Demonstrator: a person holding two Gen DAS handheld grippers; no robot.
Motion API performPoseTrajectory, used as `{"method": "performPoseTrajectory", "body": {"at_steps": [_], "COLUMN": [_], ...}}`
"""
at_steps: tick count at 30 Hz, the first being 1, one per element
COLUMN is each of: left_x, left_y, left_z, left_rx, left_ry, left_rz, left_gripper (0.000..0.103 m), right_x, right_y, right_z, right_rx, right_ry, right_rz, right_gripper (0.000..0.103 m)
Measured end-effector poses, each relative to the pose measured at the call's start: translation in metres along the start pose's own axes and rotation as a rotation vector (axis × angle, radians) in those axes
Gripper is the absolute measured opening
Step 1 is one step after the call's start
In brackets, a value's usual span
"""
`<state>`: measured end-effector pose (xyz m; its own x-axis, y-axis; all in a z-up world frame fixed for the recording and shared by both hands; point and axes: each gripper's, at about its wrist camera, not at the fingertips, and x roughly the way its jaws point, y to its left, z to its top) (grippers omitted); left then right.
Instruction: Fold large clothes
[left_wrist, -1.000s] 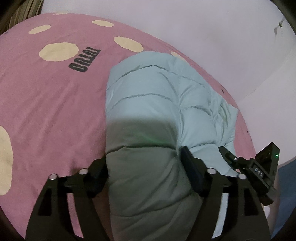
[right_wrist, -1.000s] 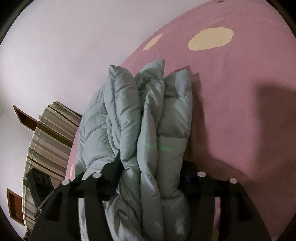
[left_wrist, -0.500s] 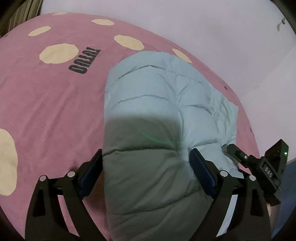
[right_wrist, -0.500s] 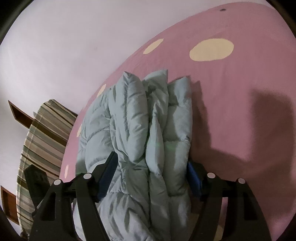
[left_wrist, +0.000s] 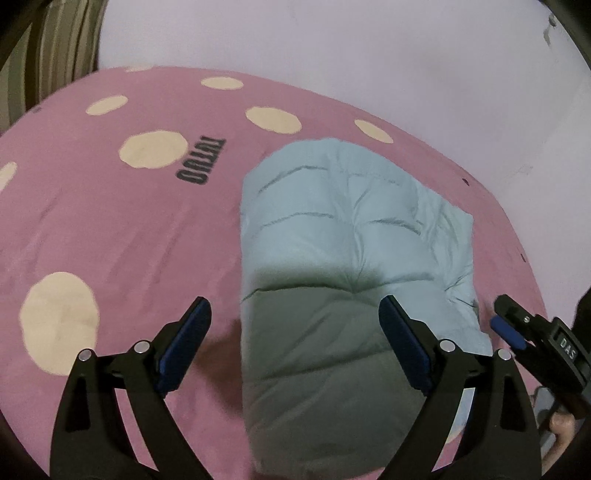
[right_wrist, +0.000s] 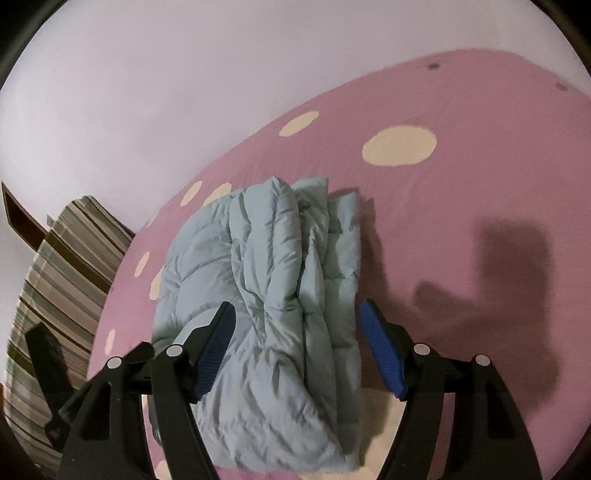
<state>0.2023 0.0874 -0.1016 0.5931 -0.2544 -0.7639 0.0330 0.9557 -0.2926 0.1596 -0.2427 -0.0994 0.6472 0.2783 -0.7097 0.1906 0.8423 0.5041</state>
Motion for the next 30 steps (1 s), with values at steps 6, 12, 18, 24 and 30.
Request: {"method": "performPoseTrajectory", "body": {"at_steps": [6, 12, 18, 24, 30], "left_x": [-0.035, -0.076, -0.11, -0.133, -0.142], "left_y": [-0.007, -0.018, -0.032, -0.044, -0.05], "left_z": [-0.009, -0.021, -0.029, -0.036, -0.043], "left_rx": [0.026, 0.068, 0.098, 0.121, 0.126], "left_ry": [-0.043, -0.113, -0.169, -0.216, -0.223], "left_rz": [0.087, 0.156, 0.197, 0.219, 0.199], "left_gripper": [0.092, 0.096, 0.096, 0.097, 0.097], "right_x": [-0.037, -0.071, -0.102, -0.127, -0.137], "right_y": [0.023, 0.048, 0.066, 0.077, 0.086], "right_z": [-0.01, -0.026, -0.037, -0.048, -0.057], "right_rx": [-0.093, -0.182, -0.237, -0.279, -0.31], "right_ry": [-0.075, -0.152, -0.214, -0.255, -0.279], "right_rz": [-0.114, -0.186, -0.218, -0.249, -0.26], "right_gripper": [0.07, 0.078, 0.079, 0.08, 0.08]}}
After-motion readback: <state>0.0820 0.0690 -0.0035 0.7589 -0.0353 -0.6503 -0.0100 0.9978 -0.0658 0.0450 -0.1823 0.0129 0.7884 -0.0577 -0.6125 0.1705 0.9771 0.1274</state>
